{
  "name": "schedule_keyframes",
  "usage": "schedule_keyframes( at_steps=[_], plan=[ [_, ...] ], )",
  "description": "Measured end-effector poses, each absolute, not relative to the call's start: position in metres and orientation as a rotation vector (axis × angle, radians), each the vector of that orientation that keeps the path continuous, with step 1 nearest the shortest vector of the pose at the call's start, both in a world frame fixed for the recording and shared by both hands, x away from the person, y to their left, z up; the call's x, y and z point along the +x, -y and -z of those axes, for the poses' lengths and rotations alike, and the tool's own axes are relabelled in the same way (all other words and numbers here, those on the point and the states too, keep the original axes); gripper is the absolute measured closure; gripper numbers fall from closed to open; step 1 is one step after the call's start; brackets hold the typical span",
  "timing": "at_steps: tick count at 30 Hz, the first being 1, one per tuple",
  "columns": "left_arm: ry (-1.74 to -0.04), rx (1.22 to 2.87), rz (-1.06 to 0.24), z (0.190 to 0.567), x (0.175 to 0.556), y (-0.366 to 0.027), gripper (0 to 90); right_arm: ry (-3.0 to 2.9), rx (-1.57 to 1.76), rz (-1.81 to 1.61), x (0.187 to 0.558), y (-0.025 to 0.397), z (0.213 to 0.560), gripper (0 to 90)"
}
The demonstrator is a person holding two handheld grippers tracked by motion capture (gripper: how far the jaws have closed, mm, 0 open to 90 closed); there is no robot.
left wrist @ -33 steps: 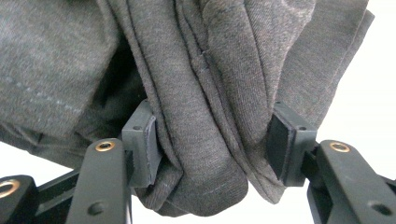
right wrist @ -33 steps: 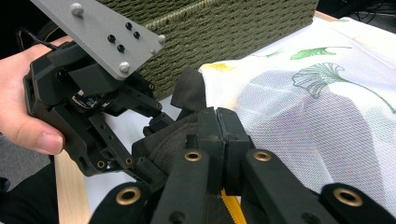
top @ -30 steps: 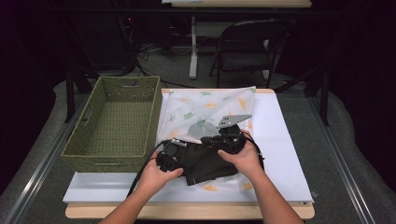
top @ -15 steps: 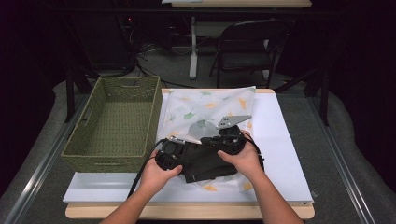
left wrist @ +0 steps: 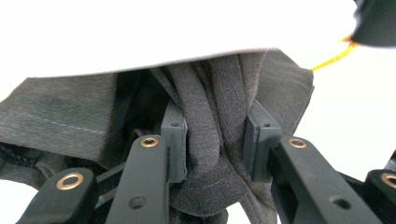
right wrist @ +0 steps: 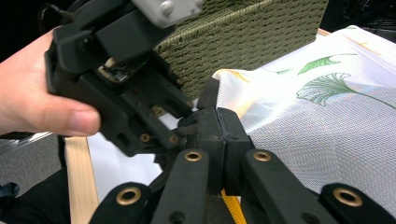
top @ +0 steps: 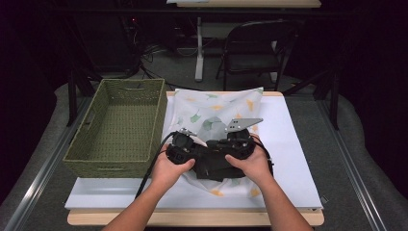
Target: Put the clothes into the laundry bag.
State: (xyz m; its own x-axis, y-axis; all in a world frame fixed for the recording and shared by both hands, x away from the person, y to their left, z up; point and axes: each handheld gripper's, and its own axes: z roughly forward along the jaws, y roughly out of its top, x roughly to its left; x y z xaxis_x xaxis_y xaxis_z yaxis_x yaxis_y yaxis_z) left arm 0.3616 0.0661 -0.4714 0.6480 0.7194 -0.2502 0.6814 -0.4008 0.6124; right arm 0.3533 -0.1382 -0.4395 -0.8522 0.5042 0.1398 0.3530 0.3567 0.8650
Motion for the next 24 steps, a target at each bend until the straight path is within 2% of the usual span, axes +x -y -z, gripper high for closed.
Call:
schedule_keyframes(
  at_steps=[6,12,24],
  plan=[
    [-1.102,2.136,-0.096,0.476,0.375,-0.062,64.4,-2.455,0.805,-1.525,0.355,0.141,0.439,89.7],
    [-1.107,2.189,-0.079,0.491,0.38,-0.058,53.0,-2.462,0.832,-1.494,0.359,0.143,0.445,89.7],
    [-1.113,2.19,-0.043,0.477,0.37,-0.07,41.5,-2.457,0.854,-1.473,0.361,0.146,0.447,89.7]
  ],
)
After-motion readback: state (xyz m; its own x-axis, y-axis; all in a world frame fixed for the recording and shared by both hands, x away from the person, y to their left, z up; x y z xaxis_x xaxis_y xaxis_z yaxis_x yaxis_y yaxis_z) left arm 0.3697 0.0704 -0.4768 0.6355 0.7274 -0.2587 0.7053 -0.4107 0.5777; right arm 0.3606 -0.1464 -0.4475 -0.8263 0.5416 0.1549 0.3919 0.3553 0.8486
